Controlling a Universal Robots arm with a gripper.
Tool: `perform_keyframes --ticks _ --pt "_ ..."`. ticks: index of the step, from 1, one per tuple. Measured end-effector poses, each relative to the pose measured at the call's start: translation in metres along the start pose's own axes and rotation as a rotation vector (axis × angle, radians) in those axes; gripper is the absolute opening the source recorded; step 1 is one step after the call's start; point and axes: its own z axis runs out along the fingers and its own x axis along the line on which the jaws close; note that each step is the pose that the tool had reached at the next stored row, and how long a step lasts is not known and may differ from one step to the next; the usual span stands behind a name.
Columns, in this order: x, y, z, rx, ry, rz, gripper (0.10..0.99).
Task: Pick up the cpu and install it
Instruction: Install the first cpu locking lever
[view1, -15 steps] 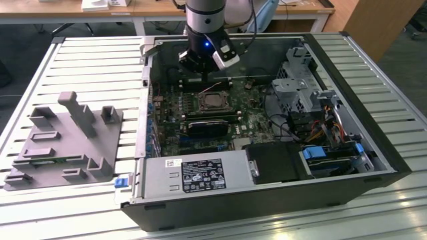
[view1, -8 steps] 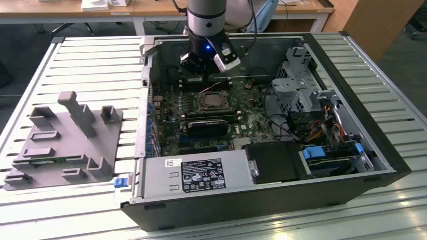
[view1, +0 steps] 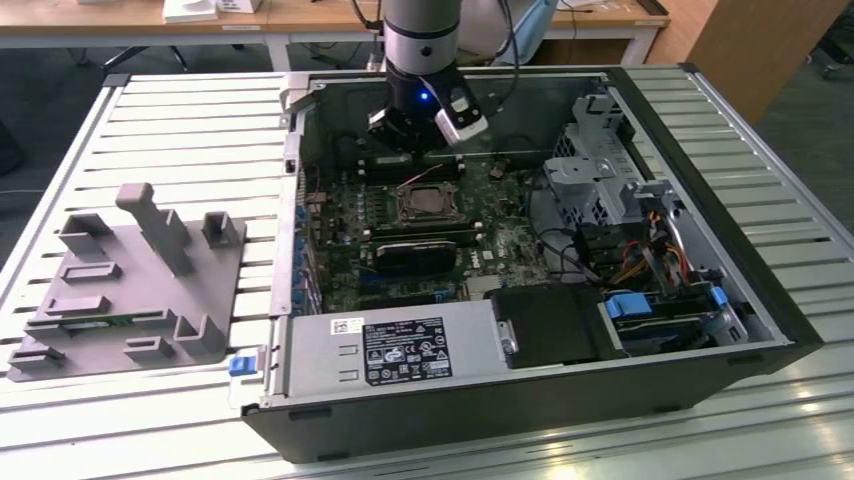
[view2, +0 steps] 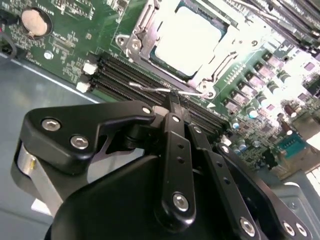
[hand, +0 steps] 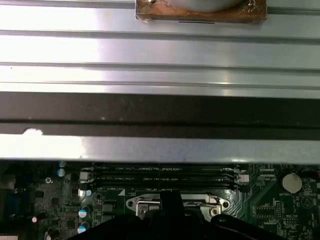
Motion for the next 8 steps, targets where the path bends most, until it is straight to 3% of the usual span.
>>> perform_keyframes --ticks 8 --pt "-0.0054 0.0008 0.0042 0.003 0.0001 0.0 0.106"
